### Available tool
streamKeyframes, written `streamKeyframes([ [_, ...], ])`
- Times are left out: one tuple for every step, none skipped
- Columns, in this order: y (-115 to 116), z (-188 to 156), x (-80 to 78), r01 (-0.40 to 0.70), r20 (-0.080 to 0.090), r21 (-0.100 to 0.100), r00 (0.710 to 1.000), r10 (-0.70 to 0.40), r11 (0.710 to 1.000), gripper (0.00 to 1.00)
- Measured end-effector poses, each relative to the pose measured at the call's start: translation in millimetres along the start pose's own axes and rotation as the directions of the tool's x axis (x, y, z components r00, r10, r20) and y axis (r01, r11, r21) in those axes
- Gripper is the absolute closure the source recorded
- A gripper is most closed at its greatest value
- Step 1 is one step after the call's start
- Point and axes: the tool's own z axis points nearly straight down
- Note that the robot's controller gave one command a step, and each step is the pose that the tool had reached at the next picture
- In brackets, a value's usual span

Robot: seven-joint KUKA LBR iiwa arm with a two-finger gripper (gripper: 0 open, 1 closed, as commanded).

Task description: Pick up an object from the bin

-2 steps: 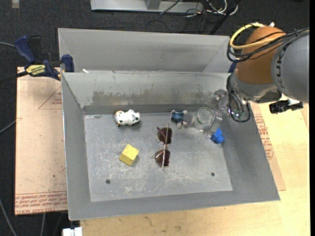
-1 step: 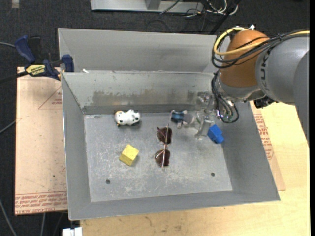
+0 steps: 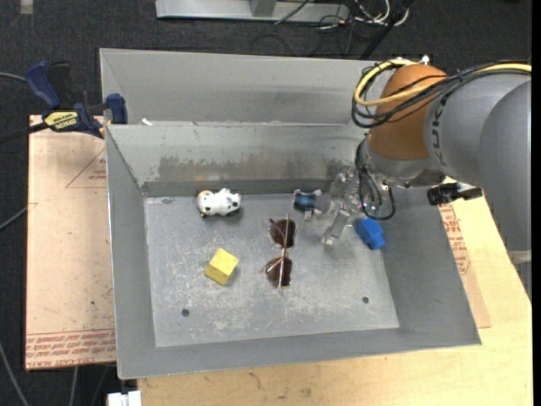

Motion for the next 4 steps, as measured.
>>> streamKeyframes([
  [-68,10,-25.2,0.070,-0.002,-0.008,0.998,-0.070,0.998,1.00],
  [-68,10,-25.2,0.070,-0.002,-0.008,0.998,-0.070,0.998,1.00],
  [-68,8,-24.8,0.070,-0.002,-0.007,0.998,-0.070,0.998,1.00],
  [-69,-3,-23.3,0.071,-0.007,-0.002,0.997,-0.071,0.997,1.00],
])
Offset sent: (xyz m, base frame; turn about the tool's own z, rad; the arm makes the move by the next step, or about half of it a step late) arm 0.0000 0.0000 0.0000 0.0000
